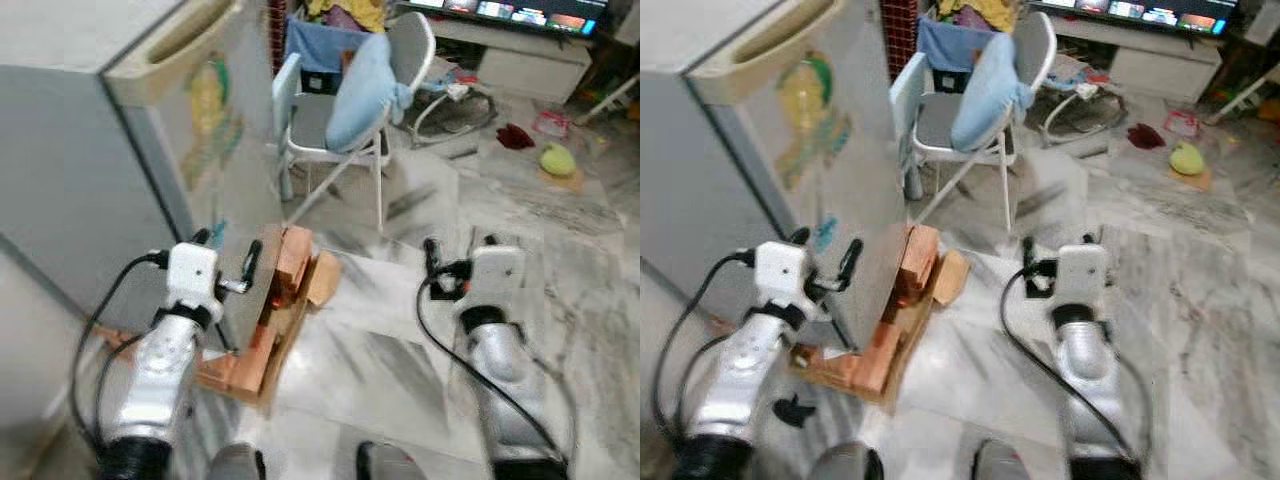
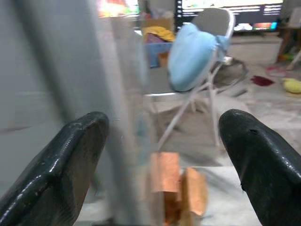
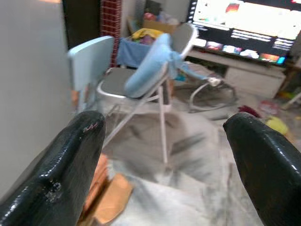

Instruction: Restocking fridge

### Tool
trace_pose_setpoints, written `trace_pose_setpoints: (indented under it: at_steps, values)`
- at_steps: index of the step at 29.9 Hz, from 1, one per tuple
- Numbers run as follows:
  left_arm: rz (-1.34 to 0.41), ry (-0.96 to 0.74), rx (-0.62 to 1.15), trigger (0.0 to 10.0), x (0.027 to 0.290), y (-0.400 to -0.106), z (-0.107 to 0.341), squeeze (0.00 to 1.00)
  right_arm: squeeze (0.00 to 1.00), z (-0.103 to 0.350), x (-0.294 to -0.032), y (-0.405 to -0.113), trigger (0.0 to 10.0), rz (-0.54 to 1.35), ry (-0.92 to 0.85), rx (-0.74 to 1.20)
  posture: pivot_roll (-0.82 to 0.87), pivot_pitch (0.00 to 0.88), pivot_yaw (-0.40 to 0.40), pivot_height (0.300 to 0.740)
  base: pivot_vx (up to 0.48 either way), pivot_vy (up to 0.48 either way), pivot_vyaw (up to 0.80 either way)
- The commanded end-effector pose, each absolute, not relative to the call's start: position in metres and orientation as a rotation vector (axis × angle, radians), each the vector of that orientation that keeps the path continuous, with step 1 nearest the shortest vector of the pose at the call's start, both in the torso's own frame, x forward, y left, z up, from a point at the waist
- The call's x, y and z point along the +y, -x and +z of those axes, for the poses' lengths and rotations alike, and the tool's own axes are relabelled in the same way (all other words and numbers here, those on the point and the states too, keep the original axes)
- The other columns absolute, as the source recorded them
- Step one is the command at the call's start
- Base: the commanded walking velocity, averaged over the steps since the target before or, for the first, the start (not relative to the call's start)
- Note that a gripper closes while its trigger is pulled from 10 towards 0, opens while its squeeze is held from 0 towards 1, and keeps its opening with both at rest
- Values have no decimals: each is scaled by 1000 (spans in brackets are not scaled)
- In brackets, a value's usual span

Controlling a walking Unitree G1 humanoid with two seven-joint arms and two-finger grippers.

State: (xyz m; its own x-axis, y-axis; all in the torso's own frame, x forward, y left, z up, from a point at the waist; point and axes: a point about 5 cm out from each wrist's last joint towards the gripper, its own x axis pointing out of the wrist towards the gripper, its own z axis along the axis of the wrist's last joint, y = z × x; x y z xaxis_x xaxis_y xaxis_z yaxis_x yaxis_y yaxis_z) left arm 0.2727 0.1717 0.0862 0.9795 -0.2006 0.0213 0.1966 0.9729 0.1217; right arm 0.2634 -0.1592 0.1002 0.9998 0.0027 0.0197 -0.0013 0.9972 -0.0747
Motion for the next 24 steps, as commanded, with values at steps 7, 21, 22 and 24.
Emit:
trace_pose_setpoints:
  at_steps: [7, 21, 22, 24]
  values:
    - [-214, -120, -50, 10000, 165, -274, 90, 0, 0, 101, -171, -262, 10000, -34, 94, -17, -25, 83, -18, 740, 0, 0, 0]
    - [-116, -130, -57, 10000, 177, -284, 94, 0, 0, 104, -171, -265, 10000, -33, 94, -27, -42, 80, -16, 740, 0, 0, 0]
    - [-108, -128, -54, 10000, 177, -285, 94, 0, 0, 104, -171, -265, 10000, -36, 92, -28, -42, 80, -16, 740, 0, 0, 0]
    - [-95, -132, -51, 10000, 179, -286, 94, 0, 0, 104, -171, -265, 10000, -37, 91, -26, -41, 78, -15, 740, 0, 0, 0]
